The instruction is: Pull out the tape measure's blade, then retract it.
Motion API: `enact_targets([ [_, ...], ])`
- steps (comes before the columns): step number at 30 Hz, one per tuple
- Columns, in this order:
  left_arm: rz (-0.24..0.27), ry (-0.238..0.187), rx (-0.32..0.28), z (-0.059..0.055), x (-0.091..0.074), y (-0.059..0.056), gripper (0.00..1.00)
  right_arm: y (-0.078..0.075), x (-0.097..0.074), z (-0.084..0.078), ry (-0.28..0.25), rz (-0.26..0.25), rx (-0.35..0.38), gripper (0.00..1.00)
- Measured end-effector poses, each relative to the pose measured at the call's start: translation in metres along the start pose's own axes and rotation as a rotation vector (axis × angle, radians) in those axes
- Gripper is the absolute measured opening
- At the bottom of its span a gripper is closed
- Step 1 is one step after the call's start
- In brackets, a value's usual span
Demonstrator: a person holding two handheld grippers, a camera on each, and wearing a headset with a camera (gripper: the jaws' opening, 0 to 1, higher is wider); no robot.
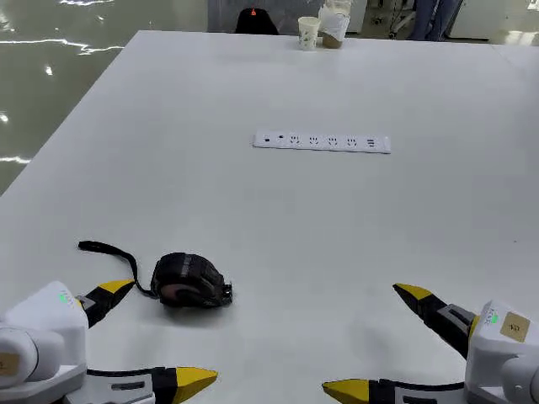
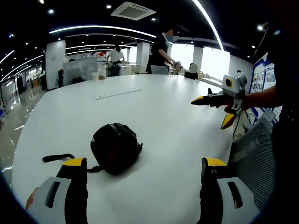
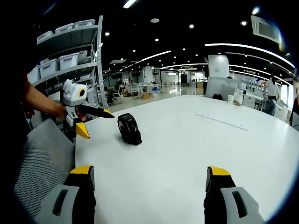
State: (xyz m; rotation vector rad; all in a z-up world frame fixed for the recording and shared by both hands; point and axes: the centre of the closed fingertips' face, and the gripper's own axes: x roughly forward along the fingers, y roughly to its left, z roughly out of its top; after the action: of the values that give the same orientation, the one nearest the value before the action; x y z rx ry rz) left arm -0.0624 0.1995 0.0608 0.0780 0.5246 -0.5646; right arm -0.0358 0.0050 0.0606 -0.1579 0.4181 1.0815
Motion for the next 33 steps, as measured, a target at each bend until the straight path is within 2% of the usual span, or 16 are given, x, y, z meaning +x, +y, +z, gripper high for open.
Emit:
enact_targets([
  [7,-0.002,-0.01,0.009,-0.0003,-0.0015,0.0009,0.99,-0.0005,-0.003,-0.0011,0.0,-0.003,0.007,0.99],
  [19,-0.001,0.011,0.017,-0.0054,-0.0033,0.0027,0.99,-0.001,-0.0052,-0.0043,0.007,-0.009,0.021,0.99],
  [24,0.001,-0.005,0.009,-0.0012,-0.0036,0.0036,0.99,-0.0016,-0.0061,-0.0041,0.006,-0.011,0.022,0.99],
  [33,-0.003,0.0,0.004,-0.0015,-0.0034,0.0046,0.99,-0.0041,-0.0087,-0.004,0.006,-0.021,0.023,0.99],
])
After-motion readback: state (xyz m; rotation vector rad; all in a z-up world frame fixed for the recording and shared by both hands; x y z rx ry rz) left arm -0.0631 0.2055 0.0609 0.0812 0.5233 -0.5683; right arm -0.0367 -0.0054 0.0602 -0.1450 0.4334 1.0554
